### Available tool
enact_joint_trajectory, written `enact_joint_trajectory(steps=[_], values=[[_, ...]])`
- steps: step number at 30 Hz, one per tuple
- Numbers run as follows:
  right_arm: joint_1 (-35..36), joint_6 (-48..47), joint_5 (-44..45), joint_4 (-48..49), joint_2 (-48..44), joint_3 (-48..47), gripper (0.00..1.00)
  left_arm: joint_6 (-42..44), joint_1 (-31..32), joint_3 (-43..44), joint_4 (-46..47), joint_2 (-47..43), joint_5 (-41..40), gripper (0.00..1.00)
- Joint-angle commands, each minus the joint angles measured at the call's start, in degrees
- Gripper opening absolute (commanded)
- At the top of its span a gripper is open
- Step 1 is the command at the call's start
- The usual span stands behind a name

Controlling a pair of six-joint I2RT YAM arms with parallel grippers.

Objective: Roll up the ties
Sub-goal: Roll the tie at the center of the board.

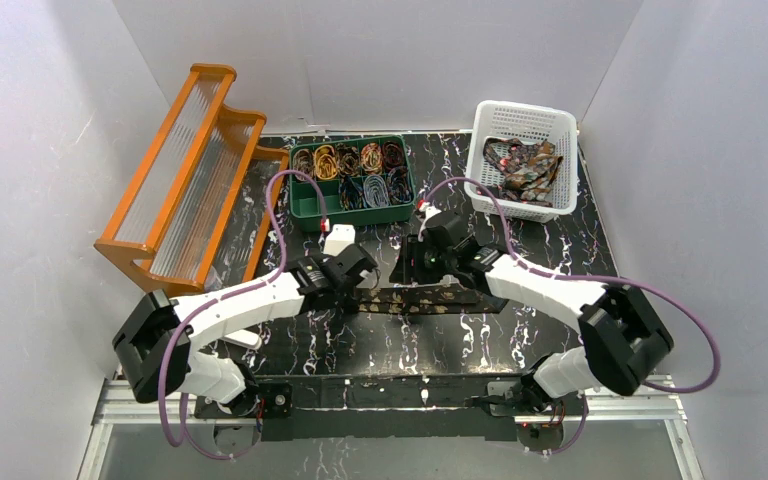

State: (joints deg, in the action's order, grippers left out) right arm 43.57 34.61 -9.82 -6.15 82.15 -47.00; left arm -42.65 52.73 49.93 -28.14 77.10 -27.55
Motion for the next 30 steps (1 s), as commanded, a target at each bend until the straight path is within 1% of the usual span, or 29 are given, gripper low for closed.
enact_joint_trajectory(steps=[1,4,9,15,24,30], values=[[-2.20,3.87,7.22,-0.60,-5.85,2.97,0.56,-3.29,3.91,5.02,-8.41,2.60,-12.92,0.17],[-4.66,7.50,12.94,-0.97,-9.73,6.72,0.55,-5.31,6.16,7.38,-11.30,4.87,-17.22,0.17],[-8.05,9.48,15.68,-1.09,-13.84,11.27,0.55,-7.44,9.45,11.07,-14.85,9.05,-21.22,0.18],[-9.71,9.84,16.70,-2.00,-16.57,12.72,0.56,-10.72,12.67,16.13,-20.24,16.28,-25.60,0.20],[-10.89,10.31,16.58,-2.28,-18.66,14.45,0.57,-11.73,16.00,22.82,-21.19,25.11,-25.22,0.24],[-11.58,10.30,15.91,-2.14,-18.69,15.32,0.59,-10.10,16.86,25.65,-18.67,29.02,-22.11,0.29]])
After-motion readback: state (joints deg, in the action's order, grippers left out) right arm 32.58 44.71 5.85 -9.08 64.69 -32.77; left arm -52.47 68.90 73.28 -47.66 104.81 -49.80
